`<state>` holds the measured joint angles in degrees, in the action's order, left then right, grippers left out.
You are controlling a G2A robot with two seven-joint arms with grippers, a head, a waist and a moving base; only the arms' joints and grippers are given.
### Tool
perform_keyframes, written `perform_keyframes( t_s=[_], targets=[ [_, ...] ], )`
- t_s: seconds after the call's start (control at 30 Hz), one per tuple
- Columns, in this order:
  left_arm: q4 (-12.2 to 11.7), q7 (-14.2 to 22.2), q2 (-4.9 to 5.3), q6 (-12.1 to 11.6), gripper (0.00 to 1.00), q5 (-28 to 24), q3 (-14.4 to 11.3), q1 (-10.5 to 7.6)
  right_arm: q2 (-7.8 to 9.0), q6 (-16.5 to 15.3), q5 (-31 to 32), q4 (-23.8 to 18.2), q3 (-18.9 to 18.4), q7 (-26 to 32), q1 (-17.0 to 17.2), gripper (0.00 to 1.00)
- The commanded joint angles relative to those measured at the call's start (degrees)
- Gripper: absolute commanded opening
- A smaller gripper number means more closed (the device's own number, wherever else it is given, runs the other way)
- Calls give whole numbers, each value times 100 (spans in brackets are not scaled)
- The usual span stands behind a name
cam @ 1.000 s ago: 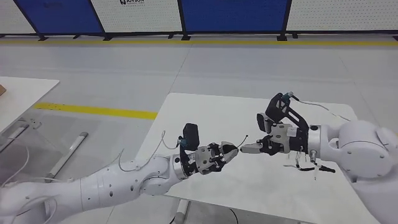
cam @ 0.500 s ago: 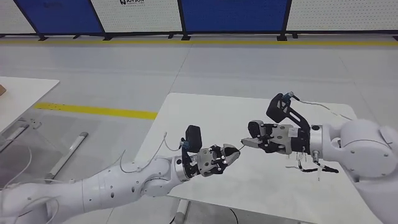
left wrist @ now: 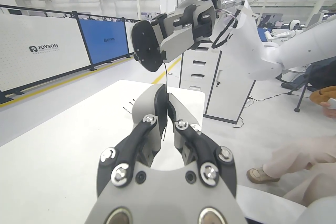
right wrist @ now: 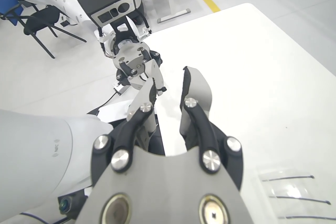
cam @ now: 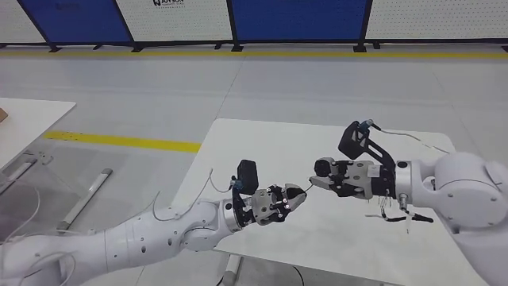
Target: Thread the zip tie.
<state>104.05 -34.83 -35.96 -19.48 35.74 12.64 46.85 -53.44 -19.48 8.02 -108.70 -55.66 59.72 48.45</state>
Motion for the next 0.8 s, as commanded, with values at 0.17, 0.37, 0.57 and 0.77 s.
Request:
perform_keyframes(
  t_s=[0.17, 0.37, 0.57, 0.77],
  targets=[
    [21, 73, -13, 0, 0, -5, 43, 40, 15, 0, 23, -36, 9, -3, 1, 17],
    [35, 130, -19, 0, 0, -45, 85, 63, 30, 0, 43, -64, 12, -14, 14, 0],
    [51, 178, -37, 0, 0, -116, 140, 94, 49, 0, 52, -94, 6, -18, 39, 0],
    [55, 156, -55, 0, 11, -145, 198, 129, 72, 0, 31, -109, -33, -46, 80, 0]
  ],
)
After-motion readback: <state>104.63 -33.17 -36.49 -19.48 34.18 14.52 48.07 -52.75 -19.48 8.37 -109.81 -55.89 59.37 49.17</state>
